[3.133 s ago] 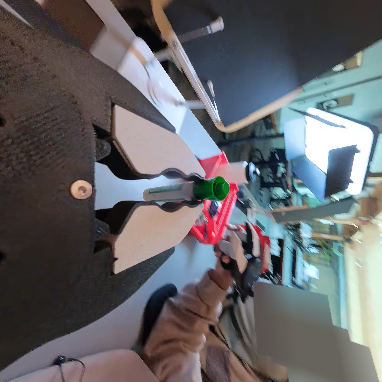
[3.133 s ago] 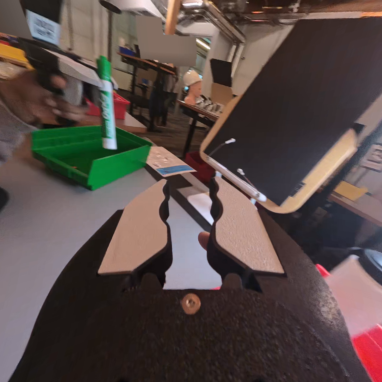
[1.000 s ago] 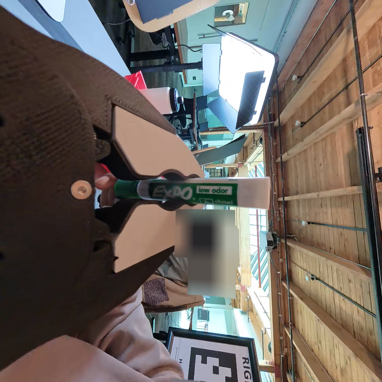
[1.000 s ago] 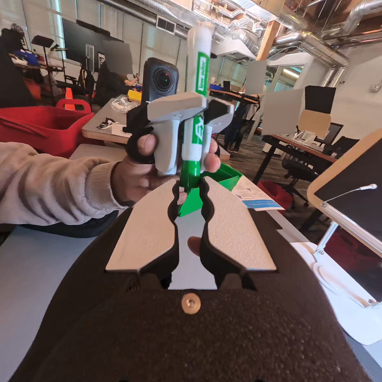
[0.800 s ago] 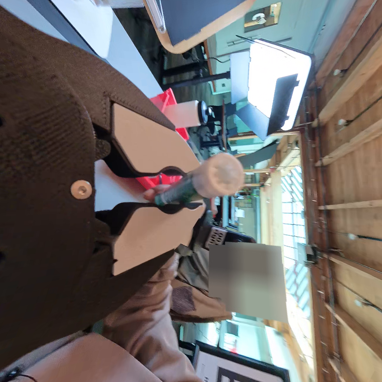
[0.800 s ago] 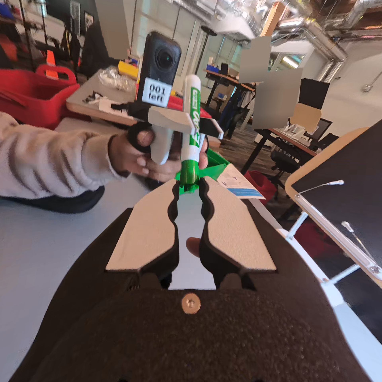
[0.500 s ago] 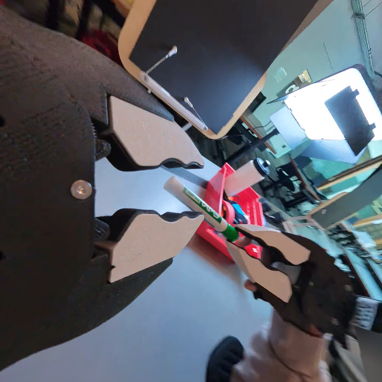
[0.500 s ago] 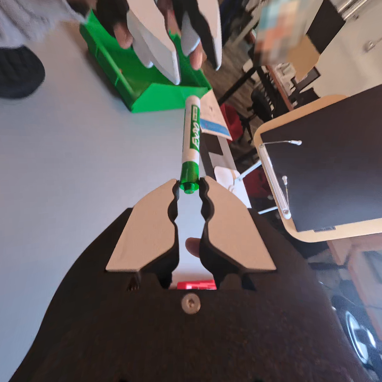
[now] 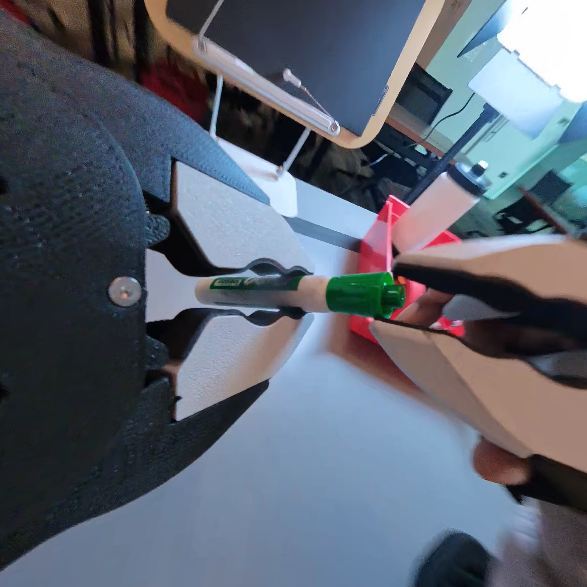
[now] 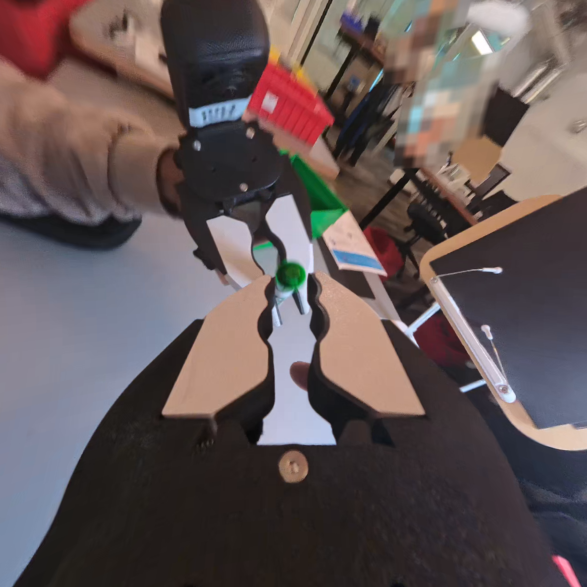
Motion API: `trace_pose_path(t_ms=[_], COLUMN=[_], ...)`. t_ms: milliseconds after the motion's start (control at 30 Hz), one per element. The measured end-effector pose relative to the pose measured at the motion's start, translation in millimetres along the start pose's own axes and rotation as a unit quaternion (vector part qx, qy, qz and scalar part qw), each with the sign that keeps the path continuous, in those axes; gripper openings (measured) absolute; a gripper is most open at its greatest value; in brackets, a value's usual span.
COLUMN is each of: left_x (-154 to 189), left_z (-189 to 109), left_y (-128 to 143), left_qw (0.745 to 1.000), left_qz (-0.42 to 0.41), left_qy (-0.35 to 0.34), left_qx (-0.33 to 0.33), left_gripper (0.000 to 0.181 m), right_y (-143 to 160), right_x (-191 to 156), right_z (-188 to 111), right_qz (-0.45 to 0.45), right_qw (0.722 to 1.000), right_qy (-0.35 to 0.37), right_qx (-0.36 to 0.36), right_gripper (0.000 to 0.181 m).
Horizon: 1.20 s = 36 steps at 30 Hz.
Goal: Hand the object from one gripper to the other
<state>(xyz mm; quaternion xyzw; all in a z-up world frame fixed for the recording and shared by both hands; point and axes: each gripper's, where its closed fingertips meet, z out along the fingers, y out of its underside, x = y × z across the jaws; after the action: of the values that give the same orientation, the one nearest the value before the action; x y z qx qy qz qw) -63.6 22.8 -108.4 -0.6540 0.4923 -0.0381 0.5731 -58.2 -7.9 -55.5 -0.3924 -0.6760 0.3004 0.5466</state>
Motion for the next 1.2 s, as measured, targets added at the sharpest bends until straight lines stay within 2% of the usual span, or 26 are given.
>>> trace_pose_path(t_ms=[33, 100, 200, 267, 333, 367, 400, 433, 500, 600, 667, 733, 800, 867, 933, 1000, 1100, 1200], left_x=[-4.9, -17.6, -38.4, -44.8, -44.5, -43.0, -41.1, -39.3, -39.6, -40.0, -42.6, -48.9, -55.3, -59.2, -60.6, -58.6, -51.8, -54.1], left_z=[-6.0, -22.0, -47.9, -60.6, -63.6, -61.9, -59.7, -59.1, -58.8, -52.2, -48.9, -51.0, -53.8, -55.9, -57.6, -56.1, -49.0, -43.9], left_y=[-10.4, -32.4, -57.2, -67.3, -71.5, -72.1, -72.2, -72.9, -71.2, -59.5, -50.1, -44.4, -40.4, -40.8, -46.7, -53.7, -62.3, -56.6], left_qw=[0.997, 0.973, 0.910, 0.869, 0.846, 0.842, 0.843, 0.844, 0.853, 0.882, 0.903, 0.912, 0.896, 0.857, 0.812, 0.791, 0.804, 0.835], left_qz=[-0.056, -0.170, -0.299, -0.346, -0.367, -0.369, -0.366, -0.360, -0.353, -0.338, -0.321, -0.317, -0.360, -0.425, -0.477, -0.494, -0.476, -0.445], left_qy=[0.011, 0.037, 0.072, 0.096, 0.111, 0.112, 0.110, 0.111, 0.107, 0.100, 0.083, 0.064, 0.069, 0.098, 0.130, 0.140, 0.113, 0.051], left_qx=[0.047, 0.148, 0.278, 0.341, 0.371, 0.376, 0.379, 0.381, 0.370, 0.314, 0.272, 0.252, 0.251, 0.274, 0.310, 0.333, 0.339, 0.320], left_gripper=[0.018, 0.018, 0.018, 0.017, 0.018, 0.017, 0.017, 0.018, 0.017, 0.022, 0.028, 0.031, 0.030, 0.031, 0.034, 0.037, 0.040, 0.019], right_y=[-6.4, -8.9, 4.2, 8.9, 5.7, 2.1, -1.1, -1.5, -1.0, 0.0, 3.4, 3.2, -5.6, -14.5, -16.6, -17.1, -10.5, -2.5], right_x=[6.6, 15.2, 10.9, -0.7, -11.7, -15.0, -13.4, -10.5, -7.0, 5.6, 15.5, 28.6, 39.1, 51.9, 56.8, 58.5, 52.7, 38.8], right_z=[-3.9, -8.4, 1.4, 16.2, 32.3, 38.1, 40.8, 41.4, 35.8, 19.8, 12.0, 5.5, -0.8, -8.7, -12.6, -14.1, -1.6, 18.6], right_qz=[0.031, 0.090, 0.149, 0.181, 0.197, 0.195, 0.187, 0.179, 0.176, 0.158, 0.124, 0.061, -0.005, -0.068, -0.142, -0.210, -0.297, -0.313], right_qw=[0.999, 0.994, 0.987, 0.980, 0.975, 0.975, 0.977, 0.979, 0.980, 0.985, 0.991, 0.994, 0.988, 0.967, 0.939, 0.903, 0.857, 0.855], right_qy=[0.005, 0.000, -0.033, -0.061, -0.074, -0.070, -0.051, -0.035, -0.038, -0.022, 0.014, 0.077, 0.143, 0.232, 0.304, 0.371, 0.422, 0.413], right_qx=[0.032, 0.066, 0.057, 0.053, 0.068, 0.078, 0.090, 0.092, 0.084, 0.070, 0.049, 0.040, 0.061, 0.083, 0.073, 0.055, -0.001, -0.017], right_gripper=[0.023, 0.032, 0.046, 0.051, 0.051, 0.045, 0.028, 0.021, 0.021, 0.021, 0.020, 0.021, 0.021, 0.020, 0.020, 0.020, 0.020, 0.021])
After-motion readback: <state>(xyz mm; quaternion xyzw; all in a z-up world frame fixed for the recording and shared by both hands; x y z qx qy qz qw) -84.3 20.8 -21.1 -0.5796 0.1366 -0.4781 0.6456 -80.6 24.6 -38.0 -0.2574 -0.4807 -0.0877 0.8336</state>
